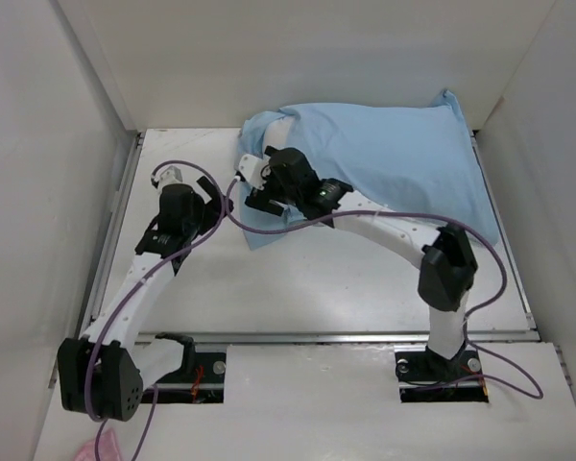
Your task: Put the pillow into the pillowcase
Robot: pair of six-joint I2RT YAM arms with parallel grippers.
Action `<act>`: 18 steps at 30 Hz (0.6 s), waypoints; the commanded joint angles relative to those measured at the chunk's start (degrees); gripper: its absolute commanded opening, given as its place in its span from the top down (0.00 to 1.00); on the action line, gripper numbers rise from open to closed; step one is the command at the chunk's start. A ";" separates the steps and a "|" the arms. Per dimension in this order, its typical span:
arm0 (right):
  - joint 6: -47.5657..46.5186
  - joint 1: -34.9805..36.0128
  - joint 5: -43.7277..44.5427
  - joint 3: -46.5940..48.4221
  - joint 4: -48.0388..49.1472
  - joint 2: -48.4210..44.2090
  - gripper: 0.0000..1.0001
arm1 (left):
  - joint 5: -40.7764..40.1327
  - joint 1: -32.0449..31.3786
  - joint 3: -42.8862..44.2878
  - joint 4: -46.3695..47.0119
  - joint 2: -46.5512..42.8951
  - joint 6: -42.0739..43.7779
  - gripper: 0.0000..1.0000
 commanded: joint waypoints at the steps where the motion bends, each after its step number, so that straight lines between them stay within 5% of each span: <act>1: -8.93 0.19 -4.91 7.55 -6.19 7.99 0.00 | -4.16 0.46 -1.44 -2.68 -3.02 -2.22 0.00; 8: -6.94 -5.34 1.85 21.62 -12.87 24.87 0.00 | -4.53 1.07 -0.30 -5.24 -3.02 -1.08 0.00; 11: -3.51 -8.07 3.35 26.81 -15.07 29.61 0.11 | -3.91 1.07 0.32 -5.24 -1.79 0.23 0.00; 12: -2.97 -8.08 3.35 27.43 -15.95 29.63 0.19 | -3.91 1.59 0.93 -5.24 -0.92 0.24 0.00; 14: -1.92 -8.60 3.35 27.43 -14.65 29.20 0.89 | -3.91 1.60 1.73 -5.24 0.84 1.55 0.00; 15: -0.78 -8.60 3.35 26.22 -13.25 28.06 1.00 | -3.12 1.60 2.51 -5.24 1.46 1.56 0.00; 18: 2.63 -8.60 -0.60 20.60 -5.99 19.74 1.00 | 1.26 1.60 3.13 -1.82 3.92 3.31 0.00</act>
